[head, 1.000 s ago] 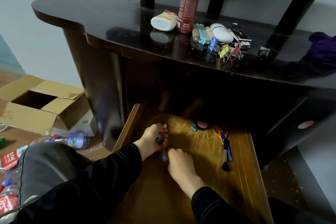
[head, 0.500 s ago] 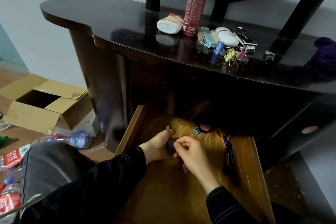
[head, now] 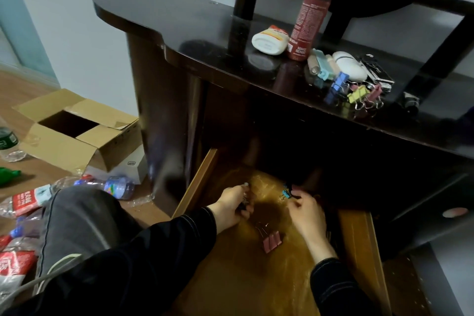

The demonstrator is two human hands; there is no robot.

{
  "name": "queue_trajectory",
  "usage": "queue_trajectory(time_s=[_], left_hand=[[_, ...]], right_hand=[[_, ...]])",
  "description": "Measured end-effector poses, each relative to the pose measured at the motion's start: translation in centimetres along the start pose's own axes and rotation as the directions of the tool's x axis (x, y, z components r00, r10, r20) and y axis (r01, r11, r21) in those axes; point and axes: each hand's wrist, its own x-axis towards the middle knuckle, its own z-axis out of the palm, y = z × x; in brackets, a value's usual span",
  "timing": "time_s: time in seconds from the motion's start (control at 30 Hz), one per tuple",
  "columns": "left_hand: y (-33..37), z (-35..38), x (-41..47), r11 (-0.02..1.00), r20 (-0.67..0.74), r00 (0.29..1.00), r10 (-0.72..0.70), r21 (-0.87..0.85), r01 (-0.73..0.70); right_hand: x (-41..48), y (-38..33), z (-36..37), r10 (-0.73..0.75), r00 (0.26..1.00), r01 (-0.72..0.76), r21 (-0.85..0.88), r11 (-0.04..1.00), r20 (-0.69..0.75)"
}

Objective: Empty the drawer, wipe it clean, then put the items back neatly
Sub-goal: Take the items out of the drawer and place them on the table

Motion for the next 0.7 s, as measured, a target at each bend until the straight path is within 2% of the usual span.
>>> queue_trajectory(time_s=[0.07, 0.17, 0.3, 0.33, 0.37, 0.4, 0.43, 0.47, 0.5, 0.6, 0.7], left_hand=[[-0.2, 0.1, 0.2, 1.000, -0.008, 1.000, -0.025, -0.012, 0.025], [-0.3, 0.2, 0.3, 0.999, -0.021, 0.999, -0.031, -0.028, 0.030], [-0.5, 0.1, 0.6, 0.999, -0.001, 0.999, -0.040, -0.025, 0.040], [-0.5, 0.0, 0.7, 0.999, -0.001, 0.999, -0.042, -0.029, 0.042], [-0.5, 0.0, 0.7, 0.998, -0.002, 0.999, -0.045, -0.034, 0.045], [-0.5, 0.1, 0.7, 0.998, -0.001, 0.999, -0.045, -0.036, 0.045], [-0.6, 0.1, 0.7, 0.998, 0.000, 0.999, -0.043, -0.036, 0.043], [-0.6, 0.2, 0.6, 0.999, 0.000, 0.999, -0.039, -0.037, 0.039], [-0.7, 0.4, 0.6, 0.999, -0.005, 0.999, -0.035, -0.041, 0.035], [-0.9, 0.6, 0.3, 0.997, 0.002, 0.998, -0.056, -0.047, 0.056], [-1.4, 0.9, -0.2, 0.995, 0.125, 0.987, -0.105, 0.011, 0.104]], right_hand=[[1.5, -0.1, 0.3, -0.026, 1.000, 0.028, -0.160, 0.987, 0.014], [2.9, -0.6, 1.5, -0.078, 0.995, 0.097, -0.399, 0.912, 0.064], [3.4, -0.1, 2.8, -0.158, 0.987, 0.156, -0.507, 0.848, 0.040], [3.5, 0.2, 2.8, -0.149, 0.988, 0.146, -0.465, 0.873, 0.029], [3.4, 0.3, 2.7, -0.114, 0.993, 0.115, -0.345, 0.932, 0.023], [3.1, 0.2, 2.4, -0.057, 0.998, 0.061, -0.153, 0.986, 0.028], [2.7, -0.2, 2.0, 0.002, 0.999, -0.005, 0.069, 0.998, 0.055], [1.9, -0.7, 1.6, 0.039, 0.994, -0.064, 0.266, 0.962, 0.101], [1.0, -1.1, 1.1, 0.036, 0.988, -0.092, 0.386, 0.918, 0.149], [-2.0, -2.4, 0.0, -0.109, 0.966, -0.016, 0.473, 0.881, 0.235], [-4.0, -3.4, -0.1, -0.248, 0.907, 0.036, 0.523, 0.852, 0.341]])
